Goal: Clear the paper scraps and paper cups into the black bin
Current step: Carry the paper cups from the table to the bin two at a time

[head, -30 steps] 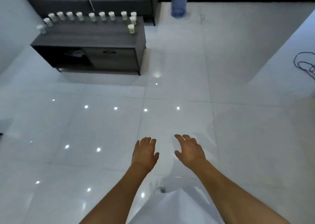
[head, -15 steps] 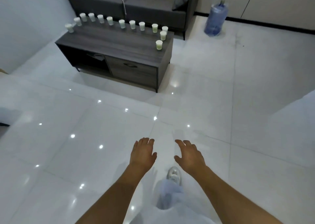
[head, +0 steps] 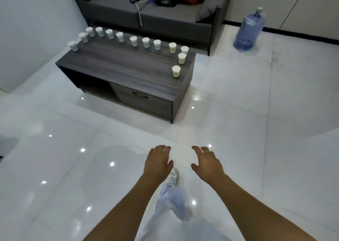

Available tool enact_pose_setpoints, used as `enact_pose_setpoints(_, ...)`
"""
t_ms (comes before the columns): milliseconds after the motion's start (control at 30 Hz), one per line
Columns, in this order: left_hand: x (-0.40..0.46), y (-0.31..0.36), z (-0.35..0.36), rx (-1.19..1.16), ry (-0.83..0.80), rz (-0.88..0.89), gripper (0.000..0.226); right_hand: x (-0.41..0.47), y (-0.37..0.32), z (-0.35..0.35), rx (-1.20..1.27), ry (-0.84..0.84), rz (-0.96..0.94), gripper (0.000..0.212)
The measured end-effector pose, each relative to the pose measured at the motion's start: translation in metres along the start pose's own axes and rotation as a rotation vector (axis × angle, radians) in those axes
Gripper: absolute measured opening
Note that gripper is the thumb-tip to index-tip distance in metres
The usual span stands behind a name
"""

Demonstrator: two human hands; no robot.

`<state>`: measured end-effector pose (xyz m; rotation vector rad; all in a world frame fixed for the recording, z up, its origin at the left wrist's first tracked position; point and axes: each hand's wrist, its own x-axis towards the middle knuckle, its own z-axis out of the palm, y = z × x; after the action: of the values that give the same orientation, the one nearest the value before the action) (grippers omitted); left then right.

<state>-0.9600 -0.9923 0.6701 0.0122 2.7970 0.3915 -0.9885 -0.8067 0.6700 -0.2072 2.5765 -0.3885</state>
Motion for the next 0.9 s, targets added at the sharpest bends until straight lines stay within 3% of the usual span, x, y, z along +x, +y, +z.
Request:
enact_pose_setpoints(200,0.131,-0.015,-0.047,0.011,-0.031,0.019,0.050,0.105,-0.005,-0.059,0.035,0.011,0.056,0.063)
enact_pose_setpoints(567,0.337,0.015,-0.098,0.040,-0.092,0.067,0.049,0.279,0.037,-0.174,0.038,0.006,0.113,0.063)
enact_pose_setpoints(900,0.527,0.064,-0.143,-0.017,-0.112,-0.101,0.049,0.469,0.094,-0.302,-0.071,-0.036,-0.018,0.062)
